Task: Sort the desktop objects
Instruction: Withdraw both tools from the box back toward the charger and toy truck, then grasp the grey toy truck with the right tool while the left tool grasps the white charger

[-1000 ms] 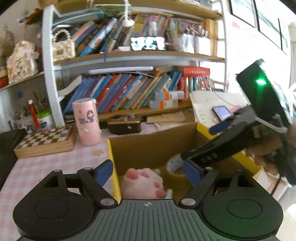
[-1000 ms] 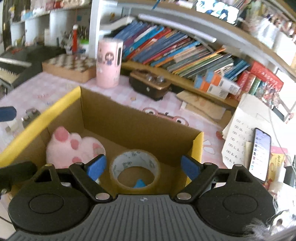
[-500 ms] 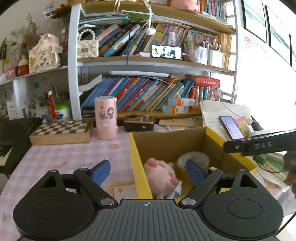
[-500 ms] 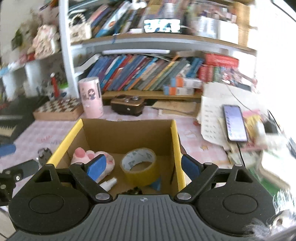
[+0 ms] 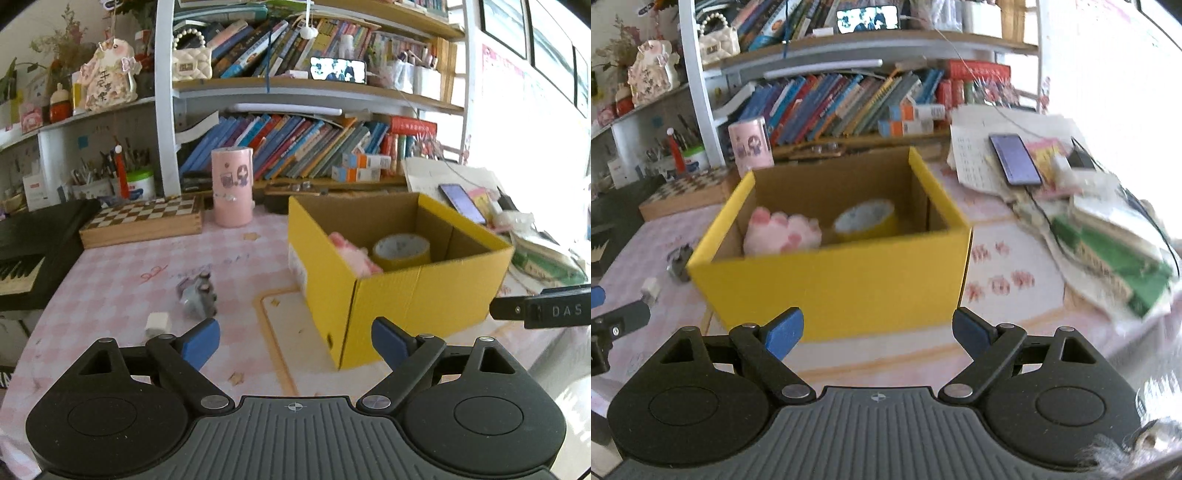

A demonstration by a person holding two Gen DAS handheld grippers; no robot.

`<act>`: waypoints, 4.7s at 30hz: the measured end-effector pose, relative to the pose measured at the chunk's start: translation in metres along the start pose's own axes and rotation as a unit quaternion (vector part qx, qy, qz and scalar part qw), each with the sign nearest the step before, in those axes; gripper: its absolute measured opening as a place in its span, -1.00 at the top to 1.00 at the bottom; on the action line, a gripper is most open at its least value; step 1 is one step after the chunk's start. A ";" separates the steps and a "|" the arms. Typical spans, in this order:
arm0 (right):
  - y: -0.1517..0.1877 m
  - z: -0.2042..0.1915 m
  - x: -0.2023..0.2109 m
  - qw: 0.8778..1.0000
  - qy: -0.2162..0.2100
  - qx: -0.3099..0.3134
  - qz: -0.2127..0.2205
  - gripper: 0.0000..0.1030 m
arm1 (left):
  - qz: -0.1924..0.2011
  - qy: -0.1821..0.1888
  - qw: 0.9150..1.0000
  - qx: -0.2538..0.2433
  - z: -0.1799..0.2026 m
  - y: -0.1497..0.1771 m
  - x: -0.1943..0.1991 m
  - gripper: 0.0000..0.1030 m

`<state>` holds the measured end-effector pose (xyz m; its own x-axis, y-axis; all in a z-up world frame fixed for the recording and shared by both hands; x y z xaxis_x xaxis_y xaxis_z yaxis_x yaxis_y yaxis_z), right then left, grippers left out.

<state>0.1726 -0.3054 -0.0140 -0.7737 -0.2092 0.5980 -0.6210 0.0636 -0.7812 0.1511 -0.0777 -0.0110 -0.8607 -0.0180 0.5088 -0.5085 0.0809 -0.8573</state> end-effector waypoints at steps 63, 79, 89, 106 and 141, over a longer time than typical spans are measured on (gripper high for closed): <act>0.096 -0.245 0.013 0.990 -0.082 0.103 -0.049 -0.42 | -0.018 -0.051 0.998 0.016 -0.165 0.086 0.081 -0.79; 0.085 -0.246 -0.012 0.989 -0.088 0.103 -0.064 -0.38 | -0.031 -0.046 0.998 0.010 -0.165 0.077 0.053 -0.79; 0.057 -0.241 -0.051 0.986 -0.106 0.111 -0.070 -0.38 | -0.043 -0.060 0.997 0.011 -0.165 0.058 0.015 -0.79; 0.002 -0.227 -0.122 0.976 -0.153 0.129 -0.085 -0.36 | -0.057 -0.105 0.992 0.032 -0.158 0.020 -0.040 -0.79; -0.064 -0.222 -0.230 0.966 -0.199 0.130 -0.105 -0.27 | -0.158 -0.047 0.986 0.002 -0.120 0.010 -0.176 0.52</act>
<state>0.3622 -0.0447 -0.0615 -0.4920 -0.5526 0.6727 -0.6664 -0.2581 -0.6995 0.3009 0.0461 -0.0994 -0.6581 -0.1340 0.7409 -0.7514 0.0535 -0.6577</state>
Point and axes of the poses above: each gripper's, at about its wrist camera, not at the fingertips, and x roughly against the way its jaws point, z to its right, y to its underside, the point moved 4 cm from there along -x, roughly the way its jaws point, and after that the axes turned 9 degrees about -y, right-handed, at the moved point
